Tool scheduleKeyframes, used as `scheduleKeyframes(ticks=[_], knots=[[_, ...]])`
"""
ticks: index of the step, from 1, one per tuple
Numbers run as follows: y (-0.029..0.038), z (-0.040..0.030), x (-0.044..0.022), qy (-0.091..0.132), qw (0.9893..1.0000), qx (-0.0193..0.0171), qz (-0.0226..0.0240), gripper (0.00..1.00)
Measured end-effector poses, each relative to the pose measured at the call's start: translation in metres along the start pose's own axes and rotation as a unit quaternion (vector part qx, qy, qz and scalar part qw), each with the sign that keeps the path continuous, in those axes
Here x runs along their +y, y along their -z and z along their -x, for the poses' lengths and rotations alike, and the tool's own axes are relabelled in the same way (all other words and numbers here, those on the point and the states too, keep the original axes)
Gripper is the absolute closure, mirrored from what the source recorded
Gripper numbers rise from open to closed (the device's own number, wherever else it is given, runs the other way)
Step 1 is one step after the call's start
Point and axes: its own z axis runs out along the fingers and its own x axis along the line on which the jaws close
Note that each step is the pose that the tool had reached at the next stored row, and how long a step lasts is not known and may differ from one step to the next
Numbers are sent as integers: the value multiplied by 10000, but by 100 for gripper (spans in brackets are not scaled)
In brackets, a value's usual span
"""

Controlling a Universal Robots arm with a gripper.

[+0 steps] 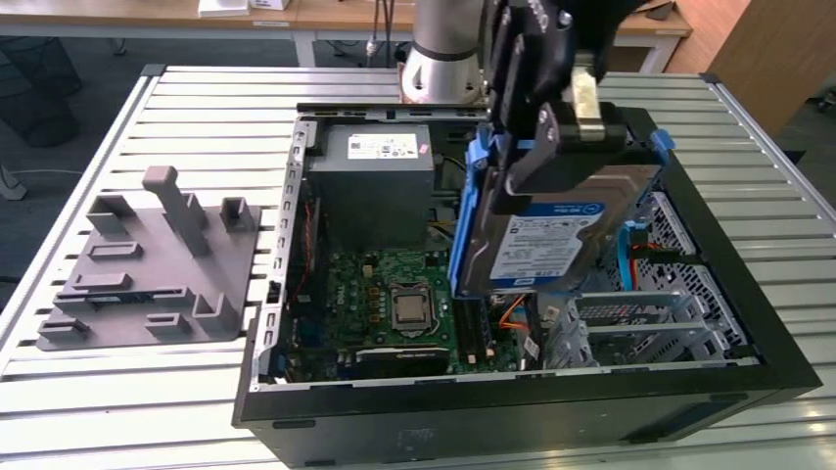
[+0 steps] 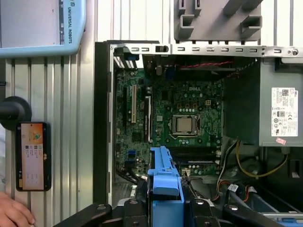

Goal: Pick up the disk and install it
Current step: 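Insert the disk into the insertion slot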

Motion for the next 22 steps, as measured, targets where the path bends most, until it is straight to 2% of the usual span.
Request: scheduleKeyframes(ticks=[11,13,18,22], knots=[[-27,-12,-484,0,10000,1,0,64],[-27,-16,-484,0,10000,1,0,64],[-30,-81,-505,0,10000,1,0,64],[-47,-91,-667,1,10000,1,0,64]])
